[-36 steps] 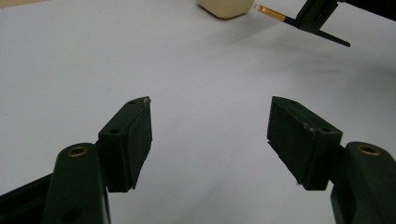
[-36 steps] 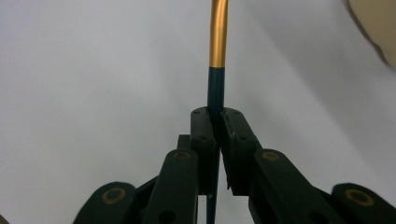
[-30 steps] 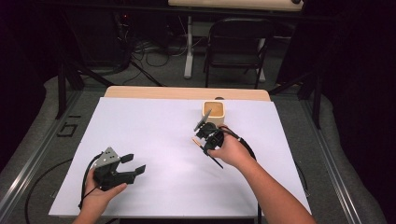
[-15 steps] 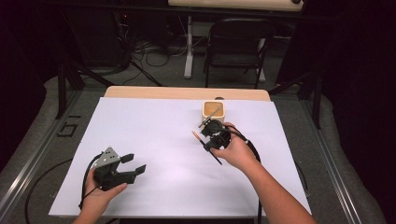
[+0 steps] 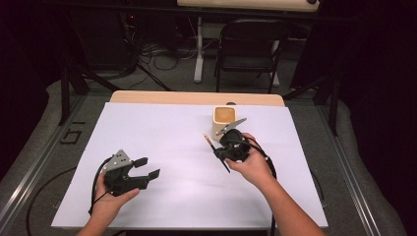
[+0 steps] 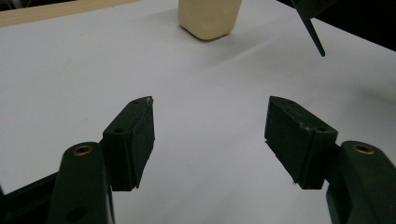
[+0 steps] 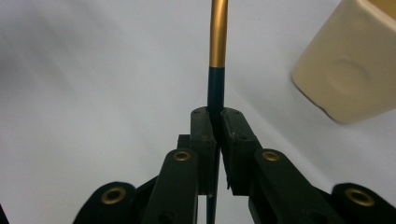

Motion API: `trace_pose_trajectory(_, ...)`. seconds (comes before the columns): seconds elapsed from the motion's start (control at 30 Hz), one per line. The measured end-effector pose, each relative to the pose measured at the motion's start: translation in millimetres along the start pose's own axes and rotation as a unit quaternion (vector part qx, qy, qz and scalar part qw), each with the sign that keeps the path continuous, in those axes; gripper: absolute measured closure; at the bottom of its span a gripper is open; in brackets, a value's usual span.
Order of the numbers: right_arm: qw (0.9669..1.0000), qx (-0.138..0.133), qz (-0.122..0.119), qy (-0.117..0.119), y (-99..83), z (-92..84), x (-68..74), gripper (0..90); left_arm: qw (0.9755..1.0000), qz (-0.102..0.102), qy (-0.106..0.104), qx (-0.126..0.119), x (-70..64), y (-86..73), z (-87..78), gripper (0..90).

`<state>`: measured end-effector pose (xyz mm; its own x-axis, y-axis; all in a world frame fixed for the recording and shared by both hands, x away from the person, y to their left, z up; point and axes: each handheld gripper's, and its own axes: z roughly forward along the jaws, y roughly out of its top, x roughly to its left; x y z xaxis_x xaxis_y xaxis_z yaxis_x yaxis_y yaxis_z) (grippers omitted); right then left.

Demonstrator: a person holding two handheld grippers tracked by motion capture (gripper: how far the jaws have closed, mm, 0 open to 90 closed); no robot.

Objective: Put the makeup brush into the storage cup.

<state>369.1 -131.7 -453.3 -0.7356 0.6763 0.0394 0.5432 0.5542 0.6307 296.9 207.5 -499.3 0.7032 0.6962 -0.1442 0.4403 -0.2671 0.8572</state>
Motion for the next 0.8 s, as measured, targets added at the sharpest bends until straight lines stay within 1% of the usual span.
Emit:
trace_pose_trajectory(0.03,1.0000,-0.006,0.000,0.000,-0.9,-1.6,0.8,83.7,1.0000,0.003,-0.001,0.002,-1.4,3.0,1.0,33.7)
trace_pose_trajectory(0.07,1.0000,-0.006,0.000,0.000,-0.9,-1.6,0.8,83.7,1.0000,0.003,-0.001,0.002,-1.4,3.0,1.0,34.0)
trace_pose_trajectory(0.1,0.9999,-0.017,0.001,-0.001,-1.9,-4.1,2.4,83.7,1.0000,0.007,-0.002,0.002,-4.4,8.8,4.4,34.4)
trace_pose_trajectory(0.13,0.9999,-0.014,-0.001,-0.001,-2.0,-6.1,2.7,83.7,1.0000,0.008,-0.004,0.003,-5.4,12.2,6.2,34.9)
trace_pose_trajectory(0.17,0.9998,-0.020,-0.002,-0.001,-2.6,-6.5,2.9,83.7,1.0000,0.008,-0.005,0.001,-6.5,15.6,8.3,35.4)
trace_pose_trajectory(0.23,0.9994,-0.035,0.005,0.002,-3.8,-6.3,4.2,83.8,0.9999,0.004,-0.011,-0.001,-8.8,22.6,12.8,36.2)
trace_pose_trajectory(0.27,0.9997,-0.024,0.002,0.006,-3.5,-8.3,3.8,83.7,0.9999,0.004,-0.015,-0.004,-9.8,26.1,15.3,36.4)
trace_pose_trajectory(0.3,0.9995,-0.029,0.004,0.006,-4.1,-8.7,3.9,83.7,0.9998,0.003,-0.020,-0.003,-11.0,29.7,17.6,36.7)
trace_pose_trajectory(0.33,0.9993,-0.037,0.007,0.009,-4.8,-8.9,4.1,83.8,0.9998,0.003,-0.021,-0.004,-12.6,33.0,20.0,36.9)
trace_pose_trajectory(0.37,0.9993,-0.036,0.009,0.011,-5.1,-10.3,4.3,83.7,0.9997,0.002,-0.023,-0.004,-14.1,36.0,22.6,37.1)
trace_pose_trajectory(0.4,0.9986,-0.051,0.011,0.012,-6.0,-9.8,4.3,83.7,0.9996,0.003,-0.026,-0.004,-15.1,39.0,25.3,37.2)
trace_pose_trajectory(0.43,0.9987,-0.048,0.014,0.012,-6.0,-12.0,4.5,83.8,0.9996,0.002,-0.028,-0.005,-16.4,41.4,27.9,37.2)
trace_pose_trajectory(0.47,0.9980,-0.061,0.014,0.013,-6.4,-12.0,4.5,83.8,0.9996,0.003,-0.028,-0.003,-17.4,44.0,30.1,37.2)
trace_pose_trajectory(0.5,0.9980,-0.060,0.015,0.012,-6.4,-13.9,4.9,83.7,0.9996,0.003,-0.028,-0.004,-18.3,46.2,32.7,37.2)
trace_pose_trajectory(0.53,0.9975,-0.067,0.017,0.014,-6.4,-14.9,5.4,83.7,0.9995,0.000,-0.031,-0.002,-19.2,48.4,34.7,37.3)
trace_pose_trajectory(0.63,0.9964,-0.083,0.016,0.013,-6.1,-17.2,7.4,83.7,0.9994,0.000,-0.033,-0.008,-21.5,54.6,40.3,37.7)
trace_pose_trajectory(0.7,0.9960,-0.088,0.013,0.011,-6.1,-18.4,9.0,83.8,0.9994,0.002,-0.033,-0.009,-22.7,58.3,43.2,38.3)
trace_pose_trajectory(0.8,0.9949,-0.099,0.017,0.013,-6.9,-18.9,9.9,83.7,0.9994,0.002,-0.032,-0.011,-24.0,62.1,46.4,38.5)
